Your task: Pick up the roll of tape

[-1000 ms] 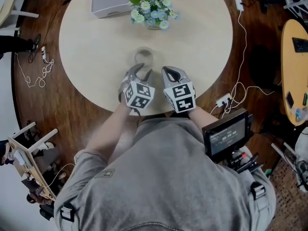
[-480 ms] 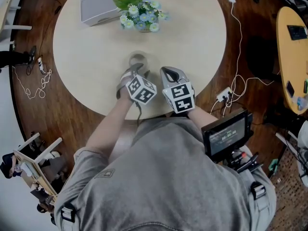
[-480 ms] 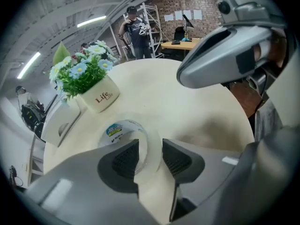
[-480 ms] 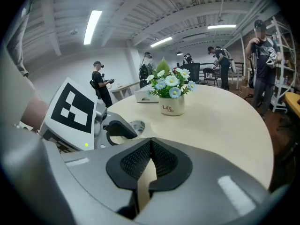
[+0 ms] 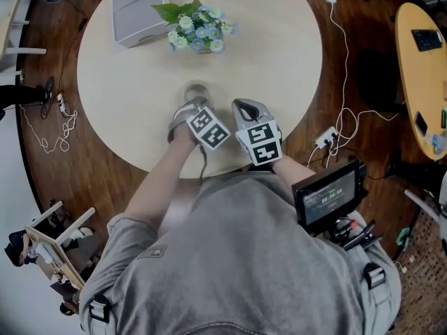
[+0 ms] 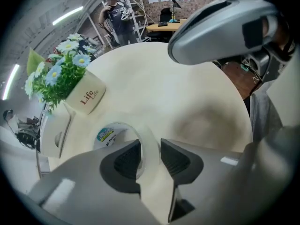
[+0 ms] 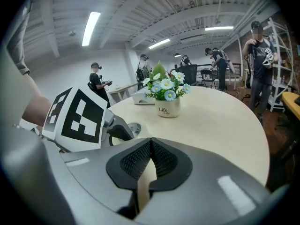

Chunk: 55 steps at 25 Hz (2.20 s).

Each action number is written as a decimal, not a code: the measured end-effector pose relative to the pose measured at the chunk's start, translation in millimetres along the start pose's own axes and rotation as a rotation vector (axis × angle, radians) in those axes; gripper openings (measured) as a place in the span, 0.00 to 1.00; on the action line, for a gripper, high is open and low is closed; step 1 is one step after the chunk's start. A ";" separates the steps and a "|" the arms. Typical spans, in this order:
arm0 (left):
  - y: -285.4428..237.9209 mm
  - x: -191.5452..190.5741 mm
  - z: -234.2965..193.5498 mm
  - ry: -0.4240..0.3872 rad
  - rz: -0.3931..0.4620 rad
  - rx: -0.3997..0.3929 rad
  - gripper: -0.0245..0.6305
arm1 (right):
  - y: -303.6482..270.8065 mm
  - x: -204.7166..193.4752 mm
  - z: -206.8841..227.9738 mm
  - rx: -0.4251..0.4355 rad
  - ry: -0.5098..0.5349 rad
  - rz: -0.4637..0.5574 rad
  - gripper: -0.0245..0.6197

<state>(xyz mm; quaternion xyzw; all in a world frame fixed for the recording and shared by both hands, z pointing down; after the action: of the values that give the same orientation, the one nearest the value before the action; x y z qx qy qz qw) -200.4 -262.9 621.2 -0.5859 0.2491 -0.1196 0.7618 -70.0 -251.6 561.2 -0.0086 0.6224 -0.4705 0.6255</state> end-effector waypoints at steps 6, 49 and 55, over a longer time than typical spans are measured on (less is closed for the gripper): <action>1.2 4.4 -2.1 -0.002 -0.025 -0.034 0.21 | 8.0 3.4 4.5 -0.007 0.001 0.013 0.06; 210.1 -28.6 48.8 0.838 0.962 0.485 0.20 | 77.4 45.8 -10.4 0.195 0.192 0.260 0.06; 220.1 -41.1 71.6 0.796 0.968 0.537 0.20 | 96.6 44.5 -40.1 0.231 0.219 0.313 0.06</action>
<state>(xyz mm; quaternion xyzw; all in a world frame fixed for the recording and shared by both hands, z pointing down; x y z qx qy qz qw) -222.1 -121.1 435.0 -0.1102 0.7060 -0.0293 0.6989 -55.4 -201.4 460.3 0.2110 0.6223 -0.4339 0.6164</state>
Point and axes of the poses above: the fingertips, and each gripper's own axes: y backward along the fingers, z to its right, x out of its top, the point moved 9 cm from there along y, backward along the fingers, and after that the axes turned 3 degrees about z, right-handed, at the moved point
